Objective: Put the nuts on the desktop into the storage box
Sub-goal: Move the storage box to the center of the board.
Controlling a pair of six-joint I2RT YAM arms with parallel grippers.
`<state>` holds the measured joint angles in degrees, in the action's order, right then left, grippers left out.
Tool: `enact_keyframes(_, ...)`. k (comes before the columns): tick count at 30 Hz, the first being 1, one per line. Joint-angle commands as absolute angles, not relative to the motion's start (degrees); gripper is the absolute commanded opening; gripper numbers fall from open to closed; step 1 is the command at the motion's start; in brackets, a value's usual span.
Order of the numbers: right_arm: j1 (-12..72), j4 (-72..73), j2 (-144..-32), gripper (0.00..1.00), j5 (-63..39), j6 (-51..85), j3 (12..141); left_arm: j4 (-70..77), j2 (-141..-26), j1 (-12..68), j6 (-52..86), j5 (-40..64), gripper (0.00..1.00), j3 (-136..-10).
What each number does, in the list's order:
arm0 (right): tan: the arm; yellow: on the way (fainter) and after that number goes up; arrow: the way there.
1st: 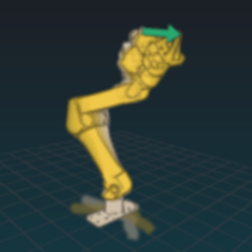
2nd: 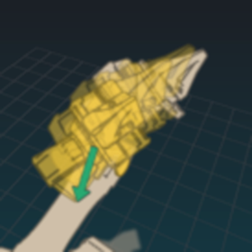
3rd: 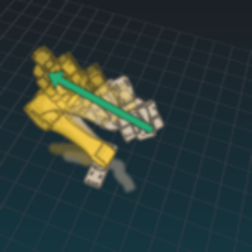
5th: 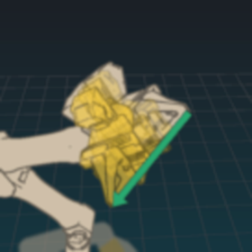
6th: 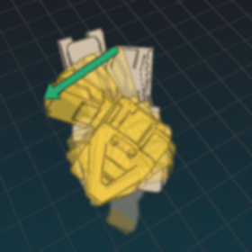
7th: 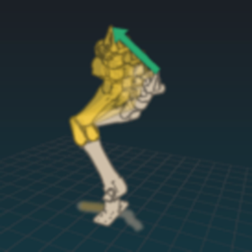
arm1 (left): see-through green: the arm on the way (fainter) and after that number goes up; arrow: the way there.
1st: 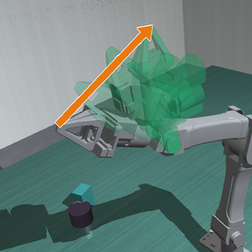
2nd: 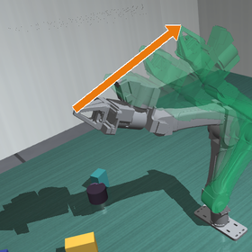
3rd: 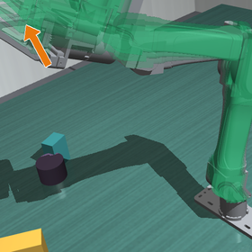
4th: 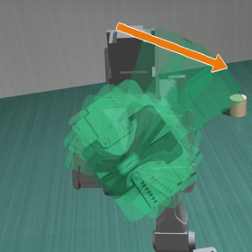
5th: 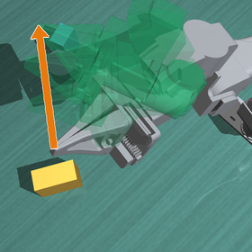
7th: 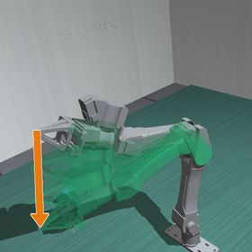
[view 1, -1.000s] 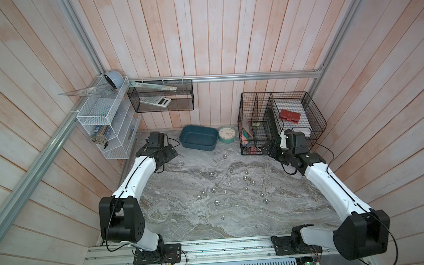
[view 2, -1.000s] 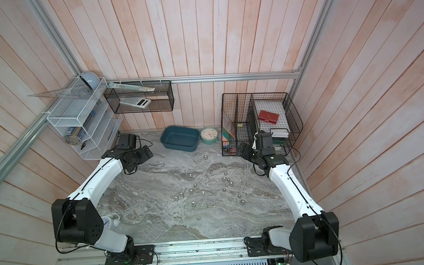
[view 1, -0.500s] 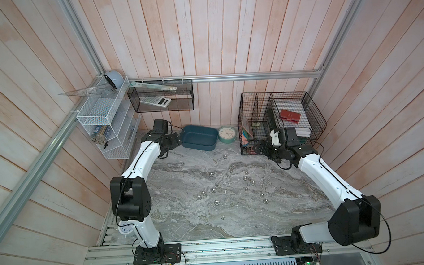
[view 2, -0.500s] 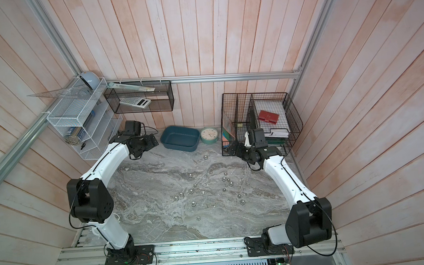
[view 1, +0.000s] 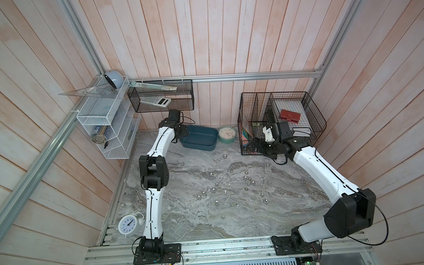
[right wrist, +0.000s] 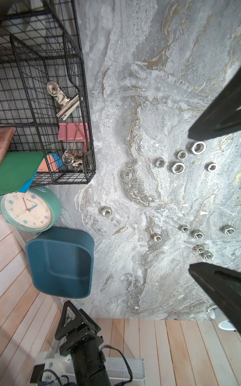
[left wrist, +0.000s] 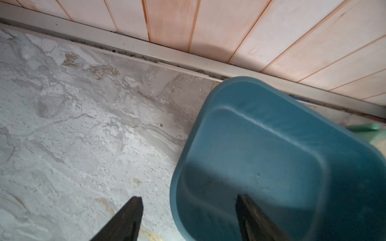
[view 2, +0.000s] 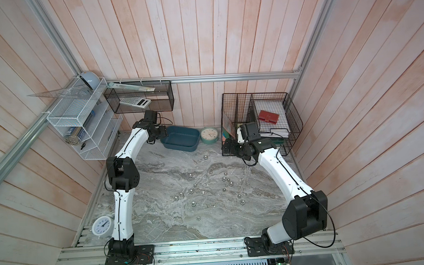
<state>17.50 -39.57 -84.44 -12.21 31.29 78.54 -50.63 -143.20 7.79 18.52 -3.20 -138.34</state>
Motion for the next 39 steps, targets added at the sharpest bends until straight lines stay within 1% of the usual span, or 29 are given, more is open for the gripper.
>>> enact_keyframes(1,17.8,-42.6,-84.8,0.98,-10.6,30.6,80.7,-53.4,-145.2,7.6,16.1,-6.4,0.75,-141.3)
enact_keyframes(4,17.8,-42.8,-84.7,0.98,-9.9,30.4,80.9,-53.3,-146.2,7.3,16.4,-6.4,0.71,-140.8)
enact_keyframes(8,17.8,-42.5,-85.1,0.98,-10.1,30.7,81.1,-54.1,-146.4,7.3,16.7,-5.2,0.63,-139.3)
enact_keyframes(12,17.9,-41.4,-85.7,0.98,-10.7,31.0,80.7,-55.4,-144.6,7.7,17.9,-5.4,0.57,-135.9)
enact_keyframes(19,18.0,-40.0,-87.5,0.98,-12.4,31.2,80.9,-51.8,-135.5,8.0,19.9,-6.7,0.54,-120.5)
enact_keyframes(21,18.1,-39.6,-87.9,0.98,-12.7,31.1,80.8,-50.4,-132.4,8.0,21.1,-6.0,0.51,-116.1)
enact_keyframes(24,18.4,-38.8,-88.6,0.98,-13.3,31.3,80.9,-47.7,-127.8,8.0,23.1,-4.8,0.5,-109.6)
enact_keyframes(36,19.3,-37.2,-90.2,0.98,-14.7,31.2,80.9,-45.7,-115.6,7.9,26.5,-6.6,0.49,-89.8)
enact_keyframes(38,19.4,-37.0,-90.4,0.98,-15.0,31.2,80.9,-45.8,-113.6,7.9,27.1,-7.6,0.44,-87.0)
enact_keyframes(39,19.5,-36.8,-90.5,0.98,-15.1,31.2,80.9,-45.9,-112.4,7.9,27.5,-8.0,0.43,-85.3)
